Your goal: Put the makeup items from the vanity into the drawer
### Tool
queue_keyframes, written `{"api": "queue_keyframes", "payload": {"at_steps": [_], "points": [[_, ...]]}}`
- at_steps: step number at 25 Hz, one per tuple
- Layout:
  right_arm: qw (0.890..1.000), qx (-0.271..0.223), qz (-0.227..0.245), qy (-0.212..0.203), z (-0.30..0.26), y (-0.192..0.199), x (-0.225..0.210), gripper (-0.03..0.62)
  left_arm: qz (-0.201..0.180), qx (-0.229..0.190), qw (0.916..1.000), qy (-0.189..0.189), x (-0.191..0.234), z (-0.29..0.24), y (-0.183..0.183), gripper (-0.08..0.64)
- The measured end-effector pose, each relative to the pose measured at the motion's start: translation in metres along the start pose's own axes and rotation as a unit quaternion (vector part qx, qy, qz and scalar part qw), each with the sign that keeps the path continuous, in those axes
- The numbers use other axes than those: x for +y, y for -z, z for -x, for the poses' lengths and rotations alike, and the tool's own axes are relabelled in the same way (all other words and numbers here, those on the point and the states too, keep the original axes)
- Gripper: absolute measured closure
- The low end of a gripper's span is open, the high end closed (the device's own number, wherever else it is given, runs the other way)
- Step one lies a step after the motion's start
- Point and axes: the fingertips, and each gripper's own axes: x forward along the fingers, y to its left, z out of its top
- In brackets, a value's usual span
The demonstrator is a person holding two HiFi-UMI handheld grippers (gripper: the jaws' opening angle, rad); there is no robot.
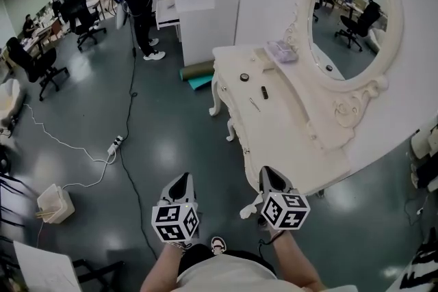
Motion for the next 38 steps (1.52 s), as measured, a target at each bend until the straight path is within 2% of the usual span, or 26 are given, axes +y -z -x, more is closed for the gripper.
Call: {"api": "queue_keyframes", "payload": {"at_steps": [7, 13, 20, 25, 32, 38], "points": [[1.0, 0.015, -0.011, 0.008, -0.039, -0.003, -0.016, 0.575, 0.0, 0.005, 1.0, -0.003, 0.013, -0.04, -0.014, 0.555], [0.999, 0.005, -0.014, 0.029, -0.086, -0.021, -0.027, 0.575, -0.003, 0.01, 0.9998, 0.017, 0.031, -0.096, -0.028, 0.555], [0.998, -0.023, -0.021, 0.06, -0.152, -0.067, -0.024, 0.575, -0.02, -0.003, 0.9987, 0.047, 0.065, -0.17, -0.087, 0.555], [0.997, -0.032, -0.021, 0.066, -0.201, -0.093, -0.009, 0.575, -0.024, -0.008, 0.9982, 0.054, 0.097, -0.212, -0.124, 0.555], [0.997, -0.02, -0.029, 0.075, -0.268, -0.104, 0.001, 0.575, -0.026, 0.025, 0.9968, 0.071, 0.129, -0.266, -0.13, 0.555], [0.995, -0.017, -0.034, 0.092, -0.302, -0.108, 0.003, 0.575, -0.033, 0.04, 0.9946, 0.09, 0.148, -0.299, -0.135, 0.555]]}}
